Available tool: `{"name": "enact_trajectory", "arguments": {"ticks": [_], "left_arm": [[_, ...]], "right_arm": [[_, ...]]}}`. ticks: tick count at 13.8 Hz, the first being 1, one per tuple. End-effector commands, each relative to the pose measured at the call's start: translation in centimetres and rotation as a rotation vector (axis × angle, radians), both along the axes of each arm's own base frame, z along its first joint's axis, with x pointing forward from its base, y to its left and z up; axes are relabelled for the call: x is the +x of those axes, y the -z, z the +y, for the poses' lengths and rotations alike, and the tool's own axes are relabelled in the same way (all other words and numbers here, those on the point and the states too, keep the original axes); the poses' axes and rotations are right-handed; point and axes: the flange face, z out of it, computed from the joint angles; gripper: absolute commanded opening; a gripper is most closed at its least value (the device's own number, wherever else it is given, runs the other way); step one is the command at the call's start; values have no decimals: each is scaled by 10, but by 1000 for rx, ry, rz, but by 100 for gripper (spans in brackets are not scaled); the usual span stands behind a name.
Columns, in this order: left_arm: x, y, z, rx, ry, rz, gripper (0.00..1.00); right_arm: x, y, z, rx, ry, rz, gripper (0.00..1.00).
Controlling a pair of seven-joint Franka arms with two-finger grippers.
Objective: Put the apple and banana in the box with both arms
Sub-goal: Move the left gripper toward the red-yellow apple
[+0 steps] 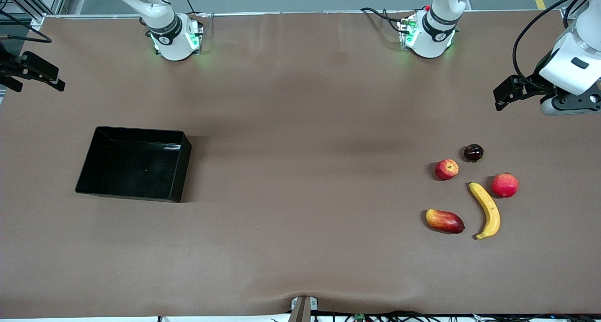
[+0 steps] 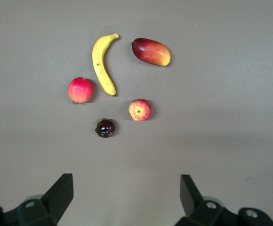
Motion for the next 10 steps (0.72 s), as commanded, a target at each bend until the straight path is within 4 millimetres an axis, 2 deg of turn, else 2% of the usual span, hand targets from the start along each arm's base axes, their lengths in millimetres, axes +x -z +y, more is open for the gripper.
{"name": "enact_trajectory", "arguments": {"ticks": [1, 6, 10], "left_arm": [[-1, -6, 1, -26, 14, 5, 100], [4, 2, 1, -16, 16, 16, 100], [22, 8, 1, -27, 12, 9, 100]], "right_arm": [[1, -5, 1, 4, -4, 3, 100], [1, -4, -6, 5, 4, 5, 100], [9, 5, -19, 8, 24, 10, 100]]}}
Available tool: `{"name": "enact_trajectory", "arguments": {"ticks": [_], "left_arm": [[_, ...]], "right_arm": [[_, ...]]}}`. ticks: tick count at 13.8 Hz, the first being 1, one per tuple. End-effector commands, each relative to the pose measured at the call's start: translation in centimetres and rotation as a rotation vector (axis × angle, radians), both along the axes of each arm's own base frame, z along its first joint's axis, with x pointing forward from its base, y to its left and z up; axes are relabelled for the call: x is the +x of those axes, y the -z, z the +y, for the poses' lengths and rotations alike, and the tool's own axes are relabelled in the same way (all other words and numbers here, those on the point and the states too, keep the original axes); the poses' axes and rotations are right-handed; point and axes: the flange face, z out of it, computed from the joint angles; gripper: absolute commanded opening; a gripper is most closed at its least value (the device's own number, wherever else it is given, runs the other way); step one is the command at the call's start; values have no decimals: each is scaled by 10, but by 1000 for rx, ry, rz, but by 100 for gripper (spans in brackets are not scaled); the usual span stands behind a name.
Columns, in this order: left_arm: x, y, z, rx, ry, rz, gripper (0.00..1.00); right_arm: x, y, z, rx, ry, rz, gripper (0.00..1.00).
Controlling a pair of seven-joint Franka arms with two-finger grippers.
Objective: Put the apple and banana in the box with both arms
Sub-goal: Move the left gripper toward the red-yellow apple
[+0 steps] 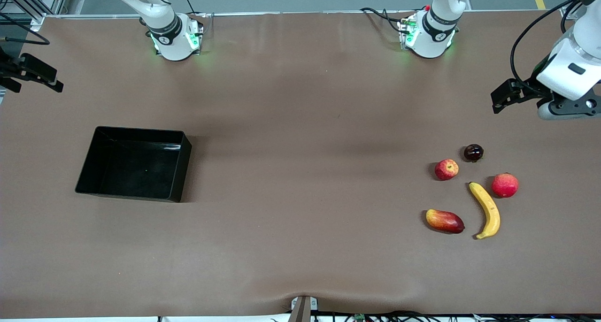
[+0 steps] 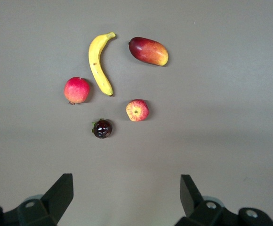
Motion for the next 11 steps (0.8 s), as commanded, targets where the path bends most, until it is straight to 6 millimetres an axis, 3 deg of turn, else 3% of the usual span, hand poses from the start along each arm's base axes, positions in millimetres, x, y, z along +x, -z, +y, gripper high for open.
{"name": "enact_trajectory", "arguments": {"ticks": [1, 4, 6, 8, 11], "left_arm": [[20, 11, 3, -18, 11, 2, 100], [45, 45, 14, -18, -4, 5, 100], [66, 78, 21, -20, -15, 2, 100], [91, 120, 40, -26, -40, -6, 100], [119, 180, 44, -35, -68, -17, 100]], "right_arm": [[8, 3, -11, 4, 6, 7, 100], [16, 20, -37, 10, 46, 37, 100], [18, 26, -54, 10, -20, 43, 100], [30, 48, -69, 18, -32, 59, 100], [52, 90, -94, 21, -1, 84, 100]]}}
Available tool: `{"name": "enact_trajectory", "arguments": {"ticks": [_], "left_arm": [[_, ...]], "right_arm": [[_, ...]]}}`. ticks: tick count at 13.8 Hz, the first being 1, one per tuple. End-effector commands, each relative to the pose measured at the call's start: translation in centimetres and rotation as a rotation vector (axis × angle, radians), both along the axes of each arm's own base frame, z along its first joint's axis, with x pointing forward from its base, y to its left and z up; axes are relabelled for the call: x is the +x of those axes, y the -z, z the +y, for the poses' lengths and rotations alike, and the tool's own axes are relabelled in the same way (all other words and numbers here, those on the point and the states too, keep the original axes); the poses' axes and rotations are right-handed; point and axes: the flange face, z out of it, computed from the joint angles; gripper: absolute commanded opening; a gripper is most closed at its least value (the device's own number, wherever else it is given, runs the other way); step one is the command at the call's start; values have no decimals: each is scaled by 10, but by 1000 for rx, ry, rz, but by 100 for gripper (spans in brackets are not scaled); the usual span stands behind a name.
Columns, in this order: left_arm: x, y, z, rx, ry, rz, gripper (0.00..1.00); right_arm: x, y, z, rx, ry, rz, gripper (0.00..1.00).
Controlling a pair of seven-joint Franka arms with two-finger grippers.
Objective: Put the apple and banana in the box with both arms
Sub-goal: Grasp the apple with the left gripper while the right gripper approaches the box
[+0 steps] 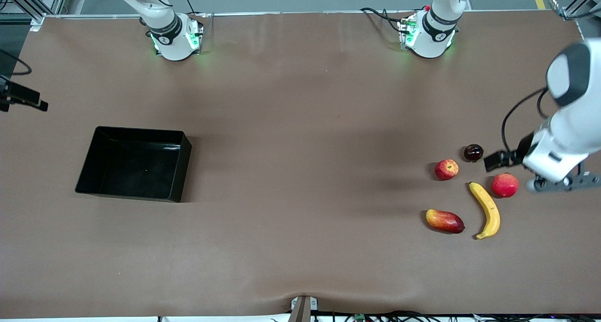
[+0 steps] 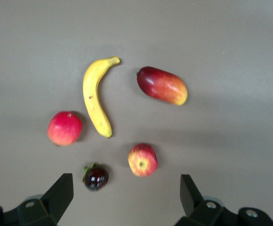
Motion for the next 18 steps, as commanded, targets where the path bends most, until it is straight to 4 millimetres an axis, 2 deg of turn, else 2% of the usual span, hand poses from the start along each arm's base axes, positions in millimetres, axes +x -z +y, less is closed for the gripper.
{"name": "enact_trajectory", "arguments": {"ticks": [1, 4, 5, 8, 11, 15, 16, 17, 18], "left_arm": [[21, 48, -3, -13, -13, 8, 100], [12, 113, -5, -28, -79, 22, 100], [7, 131, -6, -30, -78, 21, 100], [-17, 174, -8, -25, -68, 65, 100], [-38, 200, -10, -16, -63, 127, 100], [-54, 224, -9, -19, -67, 165, 100], [-55, 228, -9, -21, -68, 165, 100], [-56, 234, -9, -21, -68, 176, 100], [-57, 240, -8, -21, -71, 185, 100]], "right_arm": [[24, 39, -25, 1, -8, 21, 100], [46, 103, -51, 1, -1, 25, 100], [47, 125, -65, 4, 19, 42, 100], [49, 192, -84, -4, 37, 70, 100], [33, 255, -94, -11, 19, 24, 100], [19, 299, -106, -12, 18, 15, 100], [16, 306, -105, -10, 16, 19, 92], [12, 313, -103, -9, 16, 22, 78], [10, 318, -103, -11, 16, 16, 59]]}}
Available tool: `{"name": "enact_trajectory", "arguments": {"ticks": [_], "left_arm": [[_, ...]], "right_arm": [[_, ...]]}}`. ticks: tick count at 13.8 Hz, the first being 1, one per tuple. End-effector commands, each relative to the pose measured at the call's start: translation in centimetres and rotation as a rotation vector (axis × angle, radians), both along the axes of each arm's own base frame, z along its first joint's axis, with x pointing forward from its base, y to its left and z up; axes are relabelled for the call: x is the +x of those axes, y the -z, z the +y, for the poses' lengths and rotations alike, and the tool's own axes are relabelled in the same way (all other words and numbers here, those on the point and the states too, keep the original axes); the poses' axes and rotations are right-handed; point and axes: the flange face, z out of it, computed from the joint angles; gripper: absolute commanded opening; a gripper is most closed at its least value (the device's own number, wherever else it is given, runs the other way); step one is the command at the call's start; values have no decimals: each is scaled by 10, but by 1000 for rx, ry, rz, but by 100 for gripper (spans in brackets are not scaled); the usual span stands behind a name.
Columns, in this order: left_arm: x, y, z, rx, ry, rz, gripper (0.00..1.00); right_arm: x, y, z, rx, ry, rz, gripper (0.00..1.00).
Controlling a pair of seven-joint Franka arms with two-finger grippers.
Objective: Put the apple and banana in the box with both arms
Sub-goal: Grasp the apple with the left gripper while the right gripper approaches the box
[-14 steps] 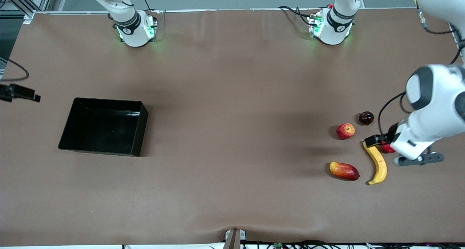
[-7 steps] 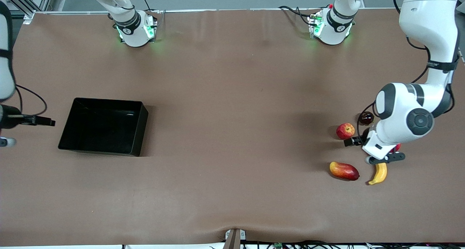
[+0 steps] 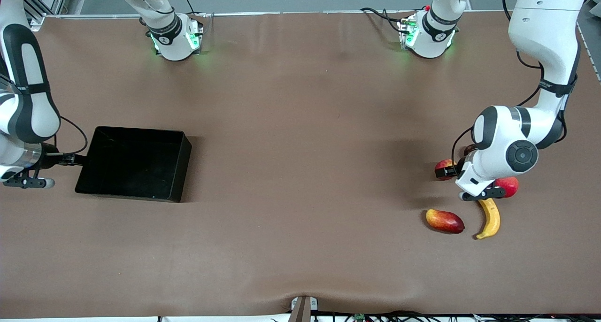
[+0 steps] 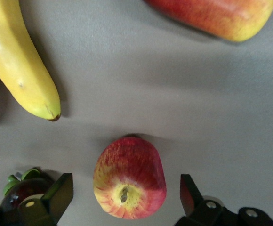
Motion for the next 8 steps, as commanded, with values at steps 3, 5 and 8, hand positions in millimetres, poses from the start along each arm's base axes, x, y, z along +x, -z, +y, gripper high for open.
{"name": "enact_trajectory", "arguments": {"ticks": [3, 5, 8], "left_arm": [[-8, 14, 3, -9, -24, 15, 83], [-8, 21, 4, -9, -28, 24, 44], [-6, 17, 8, -9, -35, 18, 0]], "right_arm": [[-17, 24, -1, -6, -10, -2, 15], [-17, 24, -1, -5, -9, -2, 0], [-14, 18, -3, -5, -9, -4, 0]]}}
